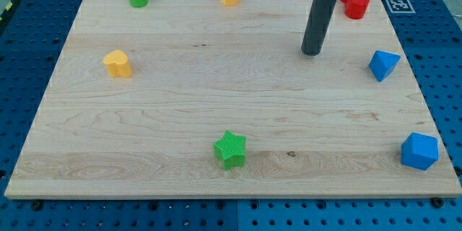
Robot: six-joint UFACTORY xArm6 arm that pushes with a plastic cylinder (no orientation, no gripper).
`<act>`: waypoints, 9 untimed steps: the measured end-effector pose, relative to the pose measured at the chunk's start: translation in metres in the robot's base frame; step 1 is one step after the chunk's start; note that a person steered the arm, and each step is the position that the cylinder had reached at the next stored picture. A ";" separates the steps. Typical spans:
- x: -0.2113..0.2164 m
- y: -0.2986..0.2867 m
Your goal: Point your arm at the bottom right
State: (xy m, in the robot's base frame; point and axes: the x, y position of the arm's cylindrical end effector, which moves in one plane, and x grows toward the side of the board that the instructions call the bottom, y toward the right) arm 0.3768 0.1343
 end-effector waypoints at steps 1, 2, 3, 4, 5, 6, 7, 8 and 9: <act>0.020 0.004; 0.074 -0.002; 0.116 -0.029; 0.147 -0.030; 0.146 -0.037; 0.142 -0.065; 0.146 -0.045; 0.161 -0.014; 0.187 0.005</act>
